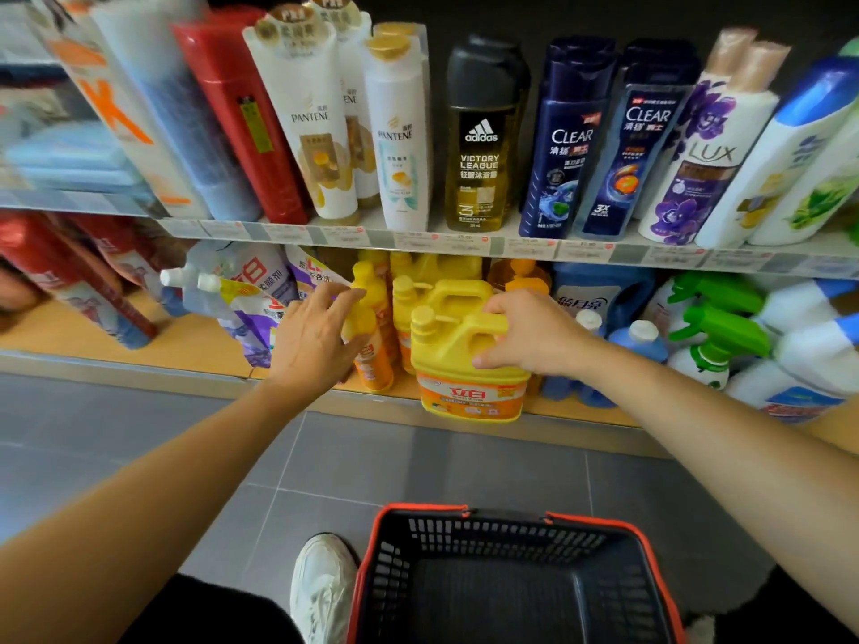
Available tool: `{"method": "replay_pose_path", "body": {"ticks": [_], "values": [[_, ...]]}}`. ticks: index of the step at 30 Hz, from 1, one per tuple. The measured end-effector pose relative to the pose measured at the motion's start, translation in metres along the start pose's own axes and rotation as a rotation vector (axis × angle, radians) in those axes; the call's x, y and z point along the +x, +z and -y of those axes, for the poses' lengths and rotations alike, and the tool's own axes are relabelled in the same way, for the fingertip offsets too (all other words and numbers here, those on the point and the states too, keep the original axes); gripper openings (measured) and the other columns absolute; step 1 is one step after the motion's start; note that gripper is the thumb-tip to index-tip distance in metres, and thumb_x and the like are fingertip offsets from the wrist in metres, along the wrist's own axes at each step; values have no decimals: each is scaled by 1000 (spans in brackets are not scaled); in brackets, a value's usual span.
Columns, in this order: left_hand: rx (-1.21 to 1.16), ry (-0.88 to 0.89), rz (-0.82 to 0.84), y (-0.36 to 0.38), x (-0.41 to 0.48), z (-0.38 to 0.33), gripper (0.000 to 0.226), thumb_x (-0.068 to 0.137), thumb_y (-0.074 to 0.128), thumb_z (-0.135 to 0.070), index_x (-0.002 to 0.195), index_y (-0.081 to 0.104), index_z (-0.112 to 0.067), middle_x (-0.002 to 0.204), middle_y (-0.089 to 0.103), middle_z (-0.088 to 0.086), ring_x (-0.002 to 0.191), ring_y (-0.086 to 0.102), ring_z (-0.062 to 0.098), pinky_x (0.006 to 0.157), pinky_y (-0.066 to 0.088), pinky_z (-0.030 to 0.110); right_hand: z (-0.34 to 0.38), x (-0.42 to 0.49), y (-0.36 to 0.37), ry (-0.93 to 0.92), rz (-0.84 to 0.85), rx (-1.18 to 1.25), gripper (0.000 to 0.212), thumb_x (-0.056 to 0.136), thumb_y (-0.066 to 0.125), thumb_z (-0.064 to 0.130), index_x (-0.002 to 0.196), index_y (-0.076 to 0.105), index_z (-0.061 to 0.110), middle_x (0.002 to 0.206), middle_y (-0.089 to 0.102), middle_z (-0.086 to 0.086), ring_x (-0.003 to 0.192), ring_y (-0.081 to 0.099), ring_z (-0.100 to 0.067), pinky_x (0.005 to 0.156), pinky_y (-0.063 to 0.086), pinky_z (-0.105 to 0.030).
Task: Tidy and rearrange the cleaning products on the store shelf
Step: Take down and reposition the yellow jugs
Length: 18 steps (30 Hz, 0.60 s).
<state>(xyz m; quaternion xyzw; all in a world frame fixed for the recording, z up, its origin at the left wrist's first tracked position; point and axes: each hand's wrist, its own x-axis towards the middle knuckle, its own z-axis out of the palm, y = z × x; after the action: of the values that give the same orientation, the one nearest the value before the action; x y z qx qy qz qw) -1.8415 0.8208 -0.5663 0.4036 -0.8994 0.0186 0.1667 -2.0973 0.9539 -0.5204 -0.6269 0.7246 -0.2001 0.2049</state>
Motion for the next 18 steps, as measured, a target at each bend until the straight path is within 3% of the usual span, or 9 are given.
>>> {"method": "replay_pose_path", "body": {"ticks": [4,8,12,18], "values": [[-26,-17,33,-8,1,7,58,84,79,-39,135,60,-19,126,61,8,109,60,32,91,48,44,9,24,16,2,-34,-79,61,64,91,41,111,70,8,107,69,-8,104,61,-27,76,36,-28],[-21,17,-3,-13,-1,15,45,86,77,-38,126,68,-20,117,72,5,113,60,29,92,44,43,16,41,28,40,-73,-93,67,61,92,44,115,71,12,115,68,-10,112,59,-30,79,36,-29],[-85,19,54,-18,-3,23,50,89,74,-38,135,63,-22,126,69,4,121,56,25,95,45,44,15,47,31,70,-104,-26,52,60,93,43,98,74,13,97,69,-3,94,60,-21,75,43,-32],[-70,66,73,-23,-5,26,46,89,74,-40,131,66,-25,126,70,4,123,56,24,95,44,42,15,58,40,72,-115,0,41,62,92,41,89,73,16,89,70,1,89,63,-20,74,46,-31]]}}
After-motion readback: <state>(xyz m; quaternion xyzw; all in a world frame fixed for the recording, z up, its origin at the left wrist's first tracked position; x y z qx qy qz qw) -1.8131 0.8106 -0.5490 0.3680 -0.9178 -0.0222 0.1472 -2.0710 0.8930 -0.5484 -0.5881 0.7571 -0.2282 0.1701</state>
